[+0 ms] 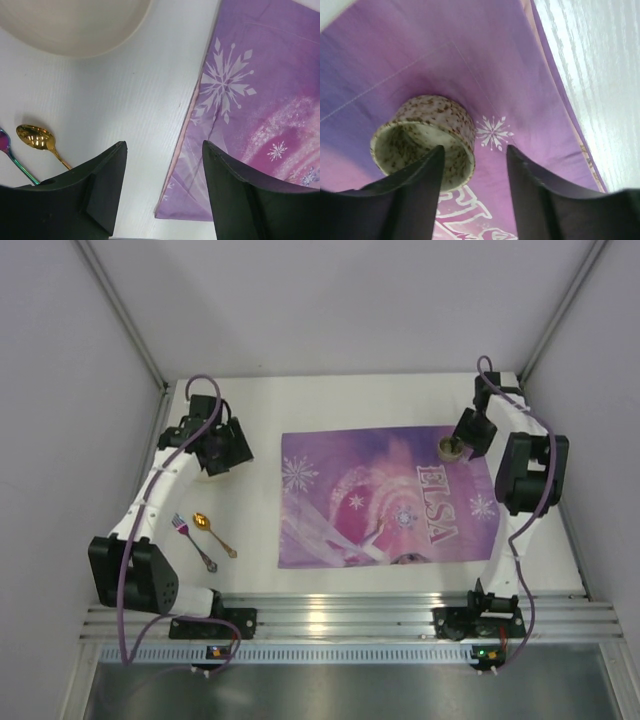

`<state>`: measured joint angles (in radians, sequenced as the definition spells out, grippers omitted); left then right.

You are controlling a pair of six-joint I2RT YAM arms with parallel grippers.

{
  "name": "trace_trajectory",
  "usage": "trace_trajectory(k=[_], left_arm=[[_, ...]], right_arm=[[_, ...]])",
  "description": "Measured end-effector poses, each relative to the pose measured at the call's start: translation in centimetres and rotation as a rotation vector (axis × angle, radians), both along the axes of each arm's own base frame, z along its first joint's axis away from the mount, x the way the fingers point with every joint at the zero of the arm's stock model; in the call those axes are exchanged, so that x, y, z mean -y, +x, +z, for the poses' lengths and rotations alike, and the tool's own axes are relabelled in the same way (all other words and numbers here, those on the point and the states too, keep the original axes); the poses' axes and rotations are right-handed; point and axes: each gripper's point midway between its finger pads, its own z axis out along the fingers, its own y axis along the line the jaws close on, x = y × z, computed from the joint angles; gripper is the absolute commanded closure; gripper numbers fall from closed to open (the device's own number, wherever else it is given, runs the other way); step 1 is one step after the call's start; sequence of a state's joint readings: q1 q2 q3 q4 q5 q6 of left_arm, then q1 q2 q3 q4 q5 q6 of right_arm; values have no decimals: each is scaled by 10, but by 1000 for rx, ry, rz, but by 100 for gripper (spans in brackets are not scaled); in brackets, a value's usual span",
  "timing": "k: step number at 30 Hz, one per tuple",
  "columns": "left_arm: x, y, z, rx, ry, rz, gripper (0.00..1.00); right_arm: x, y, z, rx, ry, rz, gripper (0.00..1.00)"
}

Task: Set the dinner table for one person

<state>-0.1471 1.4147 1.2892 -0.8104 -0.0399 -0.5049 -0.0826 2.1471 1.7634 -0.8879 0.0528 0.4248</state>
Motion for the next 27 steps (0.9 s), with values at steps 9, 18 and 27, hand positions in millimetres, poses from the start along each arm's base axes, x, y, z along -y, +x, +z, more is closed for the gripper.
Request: trace_trajectory(k=[9,18,27], left_arm=[[-56,3,-29,-31,-95,245,34],[-76,32,-58,-24,-159,376,35],[-98,45,-114,-94,-140,502,31]], right_arm=[[-21,-42,72,132,37,-2,25],[-121,-122,181,397,149,205,24],[-114,-172,148,257,133,214,24]])
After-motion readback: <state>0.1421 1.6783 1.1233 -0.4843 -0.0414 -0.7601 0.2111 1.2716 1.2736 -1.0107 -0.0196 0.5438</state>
